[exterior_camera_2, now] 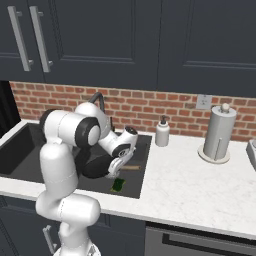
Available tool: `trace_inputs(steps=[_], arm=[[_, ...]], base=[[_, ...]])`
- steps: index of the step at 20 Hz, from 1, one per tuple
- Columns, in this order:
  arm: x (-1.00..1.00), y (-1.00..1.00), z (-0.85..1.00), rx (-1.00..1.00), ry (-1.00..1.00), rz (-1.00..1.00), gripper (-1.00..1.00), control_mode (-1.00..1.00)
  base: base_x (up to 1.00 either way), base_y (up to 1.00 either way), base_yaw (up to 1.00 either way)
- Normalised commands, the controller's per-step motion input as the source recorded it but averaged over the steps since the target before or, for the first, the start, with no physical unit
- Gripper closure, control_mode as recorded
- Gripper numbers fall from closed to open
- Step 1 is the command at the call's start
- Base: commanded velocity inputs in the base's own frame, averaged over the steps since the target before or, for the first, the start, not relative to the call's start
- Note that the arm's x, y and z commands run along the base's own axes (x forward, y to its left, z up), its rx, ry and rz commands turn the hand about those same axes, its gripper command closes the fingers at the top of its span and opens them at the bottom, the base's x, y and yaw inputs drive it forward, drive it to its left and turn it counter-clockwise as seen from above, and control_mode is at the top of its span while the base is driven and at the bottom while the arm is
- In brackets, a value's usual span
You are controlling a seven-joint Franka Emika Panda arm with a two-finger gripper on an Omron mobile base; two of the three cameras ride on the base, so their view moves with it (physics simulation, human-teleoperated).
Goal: Pick the pan and sponge and place them into the sink. Then turn on the water.
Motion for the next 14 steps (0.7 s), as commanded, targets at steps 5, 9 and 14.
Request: trace_inputs(steps=[5, 9, 14], arm=[[0.0, 0.09, -0.39, -0.04, 0.0, 0.0, 1.0, -1.0], [0.0, 0.07, -0.4, -0.03, 0.0, 0.0, 1.0, -1.0], [0.0, 0.08, -0.44, -0.04, 0.0, 0.0, 1.0, -1.0]], base=[[0.0, 0.0, 0.0], [0.0, 0.0, 0.0], [0.0, 0.0, 0.0]])
